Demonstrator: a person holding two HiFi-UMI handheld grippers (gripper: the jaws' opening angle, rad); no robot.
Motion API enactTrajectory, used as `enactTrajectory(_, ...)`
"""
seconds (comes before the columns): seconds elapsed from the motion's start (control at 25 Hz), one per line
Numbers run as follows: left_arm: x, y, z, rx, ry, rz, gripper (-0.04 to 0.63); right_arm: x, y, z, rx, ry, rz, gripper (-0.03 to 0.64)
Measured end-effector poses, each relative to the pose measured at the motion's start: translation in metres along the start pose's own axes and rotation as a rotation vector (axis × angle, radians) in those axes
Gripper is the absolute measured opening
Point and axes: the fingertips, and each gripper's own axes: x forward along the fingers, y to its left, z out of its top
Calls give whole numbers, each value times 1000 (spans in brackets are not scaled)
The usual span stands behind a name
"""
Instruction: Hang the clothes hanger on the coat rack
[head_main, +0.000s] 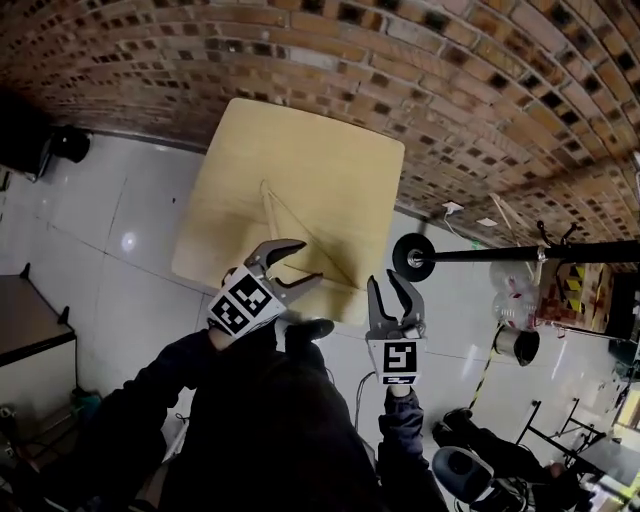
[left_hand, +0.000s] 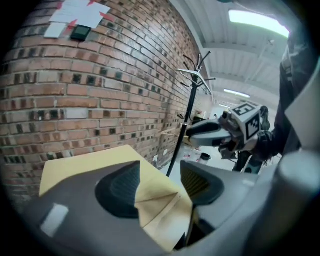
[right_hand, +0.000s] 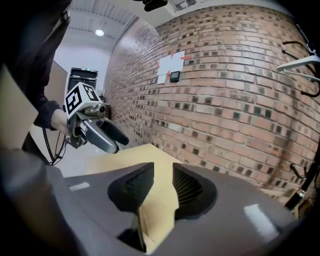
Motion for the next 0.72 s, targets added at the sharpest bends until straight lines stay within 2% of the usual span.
enactTrajectory(0.24,-16,43,-58,-58,58,5,236,60,55,-37,-25,95,176,112)
enactTrajectory(0.52,-8,68,-166,-168,213,-20,238,104,124,-102,-63,244,427,121)
enactTrajectory(0.72,-5,64,-206,-210,285,-79,239,122,165,-151,-218,401,619,140)
